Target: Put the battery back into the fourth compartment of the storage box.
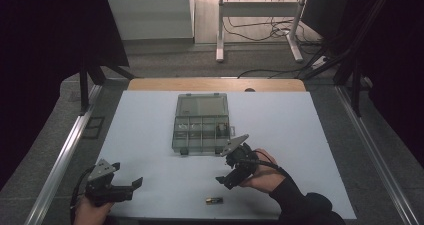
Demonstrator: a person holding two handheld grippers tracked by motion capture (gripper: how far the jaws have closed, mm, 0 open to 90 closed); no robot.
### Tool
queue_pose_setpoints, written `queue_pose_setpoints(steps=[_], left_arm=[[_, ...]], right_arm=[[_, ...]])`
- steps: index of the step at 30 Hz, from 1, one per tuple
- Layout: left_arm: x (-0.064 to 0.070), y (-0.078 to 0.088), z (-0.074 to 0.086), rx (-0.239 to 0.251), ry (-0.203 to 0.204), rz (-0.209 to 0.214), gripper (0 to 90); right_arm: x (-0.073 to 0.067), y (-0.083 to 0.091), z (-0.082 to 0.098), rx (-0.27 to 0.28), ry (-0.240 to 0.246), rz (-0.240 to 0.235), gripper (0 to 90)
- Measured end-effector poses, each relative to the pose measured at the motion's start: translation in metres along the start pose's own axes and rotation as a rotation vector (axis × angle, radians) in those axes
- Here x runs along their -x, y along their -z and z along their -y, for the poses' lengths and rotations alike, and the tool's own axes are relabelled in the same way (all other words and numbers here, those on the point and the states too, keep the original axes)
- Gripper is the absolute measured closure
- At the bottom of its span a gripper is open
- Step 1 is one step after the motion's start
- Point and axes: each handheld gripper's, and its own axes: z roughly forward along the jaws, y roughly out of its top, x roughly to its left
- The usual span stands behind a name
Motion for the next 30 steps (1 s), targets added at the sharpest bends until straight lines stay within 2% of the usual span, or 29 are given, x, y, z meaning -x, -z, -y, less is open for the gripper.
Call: queue_pose_setpoints(steps=[9, 15, 20, 24, 26, 30], left_arm=[[0.0, 0.0, 0.0, 0.0, 0.004, 0.001, 2.9], [0.0, 0.0, 0.0, 0.0, 0.005, 0.0, 2.9], [0.0, 0.0, 0.0, 0.0, 0.004, 0.0, 2.9], [0.0, 0.0, 0.0, 0.0, 0.001, 0.0, 2.9], [0.0, 0.0, 0.0, -0.001, 0.0, 0.0, 2.9], [0.0, 0.0, 0.0, -0.001, 0.001, 0.001, 3.0]], right_arm=[[-0.021, -0.004, 0.01, -0.012, 0.033, -0.035, 19.8], [-0.036, -0.011, 0.011, -0.04, 0.065, -0.105, 33.3], [-0.047, -0.023, 0.011, -0.09, 0.13, -0.131, 47.3], [-0.053, -0.028, 0.012, -0.106, 0.183, -0.141, 56.4], [-0.055, -0.032, 0.013, -0.112, 0.19, -0.166, 60.9], [-0.059, -0.041, 0.016, -0.162, 0.225, -0.163, 71.0]])
